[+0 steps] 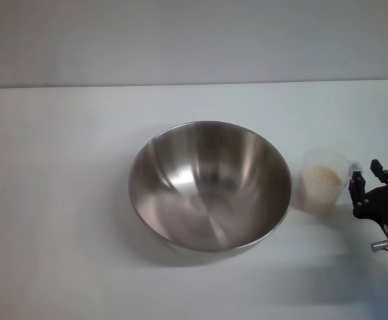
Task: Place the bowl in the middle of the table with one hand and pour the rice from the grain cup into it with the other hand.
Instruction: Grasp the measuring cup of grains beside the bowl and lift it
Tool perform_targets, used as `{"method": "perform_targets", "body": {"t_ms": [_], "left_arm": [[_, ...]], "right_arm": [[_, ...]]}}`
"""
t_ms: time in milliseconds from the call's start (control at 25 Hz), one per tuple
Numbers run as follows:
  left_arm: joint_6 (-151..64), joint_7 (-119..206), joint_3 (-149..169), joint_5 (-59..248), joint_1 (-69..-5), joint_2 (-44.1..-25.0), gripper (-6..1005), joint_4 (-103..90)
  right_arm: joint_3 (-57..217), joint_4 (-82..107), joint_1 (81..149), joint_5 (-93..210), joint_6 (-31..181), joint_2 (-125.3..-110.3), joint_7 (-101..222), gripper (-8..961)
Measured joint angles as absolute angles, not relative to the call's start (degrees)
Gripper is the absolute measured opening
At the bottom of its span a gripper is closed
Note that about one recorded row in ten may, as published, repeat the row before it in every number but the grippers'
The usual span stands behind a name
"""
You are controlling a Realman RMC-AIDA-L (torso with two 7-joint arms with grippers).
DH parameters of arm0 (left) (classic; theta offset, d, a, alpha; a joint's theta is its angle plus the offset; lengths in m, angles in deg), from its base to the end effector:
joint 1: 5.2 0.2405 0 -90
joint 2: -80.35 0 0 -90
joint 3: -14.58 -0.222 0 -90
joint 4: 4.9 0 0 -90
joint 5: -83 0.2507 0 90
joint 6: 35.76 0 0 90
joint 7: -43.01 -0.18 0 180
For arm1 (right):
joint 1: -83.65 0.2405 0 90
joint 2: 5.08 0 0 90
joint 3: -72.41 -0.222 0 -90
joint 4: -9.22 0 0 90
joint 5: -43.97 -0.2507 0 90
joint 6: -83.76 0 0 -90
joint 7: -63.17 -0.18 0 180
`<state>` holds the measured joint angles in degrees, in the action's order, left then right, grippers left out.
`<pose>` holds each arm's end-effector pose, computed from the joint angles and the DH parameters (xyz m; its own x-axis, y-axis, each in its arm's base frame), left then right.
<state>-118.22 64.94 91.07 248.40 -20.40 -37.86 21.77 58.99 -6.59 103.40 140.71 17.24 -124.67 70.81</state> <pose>-0.2482 0.3579 0.0377 0.4164 -0.4128 0.8101 0.7579 -0.3345 -0.5600 0.3386 0.3173 -0.0767 0.7984 -0.0837 -0.5962 -0.6016 -0.1503 -0.7845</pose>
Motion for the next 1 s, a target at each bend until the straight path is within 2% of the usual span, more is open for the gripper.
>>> {"method": "perform_targets", "body": {"t_ms": [200,400,800,920,1000], "left_arm": [[-118.21,65.45,91.13,248.4,-20.4,-37.86,485,21.79],[-118.2,65.51,91.13,248.41,-20.41,-37.86,485,21.82],[-118.2,65.51,91.1,248.4,-20.41,-37.86,485,21.82],[-118.2,65.51,91.07,248.4,-20.41,-37.86,485,21.83],[-118.2,65.51,91.1,248.41,-20.41,-37.86,485,21.82]], "right_arm": [[59.14,-6.6,103.48,140.8,17.37,-124.68,70.81,236],[59.33,-6.6,103.91,140.83,17.97,-124.78,70.81,164],[59.35,-6.51,104.32,140.84,18.03,-124.79,70.81,125],[59.4,-6.3,104.54,140.88,18.12,-124.79,70.81,60],[59.4,-6.24,104.6,140.89,18.17,-124.79,70.81,52]]}}
